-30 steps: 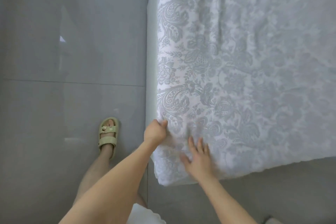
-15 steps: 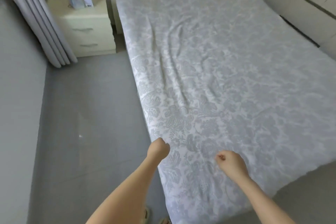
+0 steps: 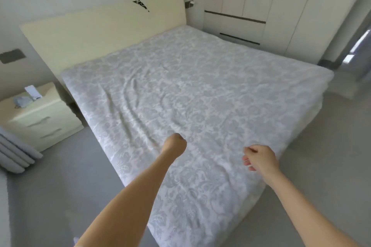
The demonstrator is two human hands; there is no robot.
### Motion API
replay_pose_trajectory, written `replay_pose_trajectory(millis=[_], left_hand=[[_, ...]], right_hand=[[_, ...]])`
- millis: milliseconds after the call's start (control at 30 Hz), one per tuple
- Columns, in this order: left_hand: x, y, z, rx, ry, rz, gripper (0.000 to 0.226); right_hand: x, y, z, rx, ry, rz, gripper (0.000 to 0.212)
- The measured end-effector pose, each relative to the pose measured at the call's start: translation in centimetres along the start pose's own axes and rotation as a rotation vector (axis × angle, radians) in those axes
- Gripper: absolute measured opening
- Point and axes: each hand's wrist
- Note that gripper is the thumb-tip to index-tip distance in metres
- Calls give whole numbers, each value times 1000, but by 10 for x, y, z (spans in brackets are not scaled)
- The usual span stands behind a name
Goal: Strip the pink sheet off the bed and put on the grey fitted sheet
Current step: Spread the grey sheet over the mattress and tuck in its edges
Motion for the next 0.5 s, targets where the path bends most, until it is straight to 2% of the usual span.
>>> replay_pose_trajectory(millis=[133,267,367,500], left_hand=[[-93,85,-23,7,-36,-173,12],[-180,133,-44,80,-95,-248,10],[-229,138,-56,113,-127,-216,10],[-283,118,-54,183,-143,-108,12]], right_hand=[[93,53,37,-77,12,53,32],[158,110,74,-221,21,121,23],[176,149,100,-337,22,159,21],[158,198,127,-480,-21,206,15]])
Point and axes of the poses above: each hand's wrist, its own z-axis towards the middle knuckle, its own x-axis out of the back of the hand, y = z × x, and after that the axes turned 11 degrees about y, right-handed
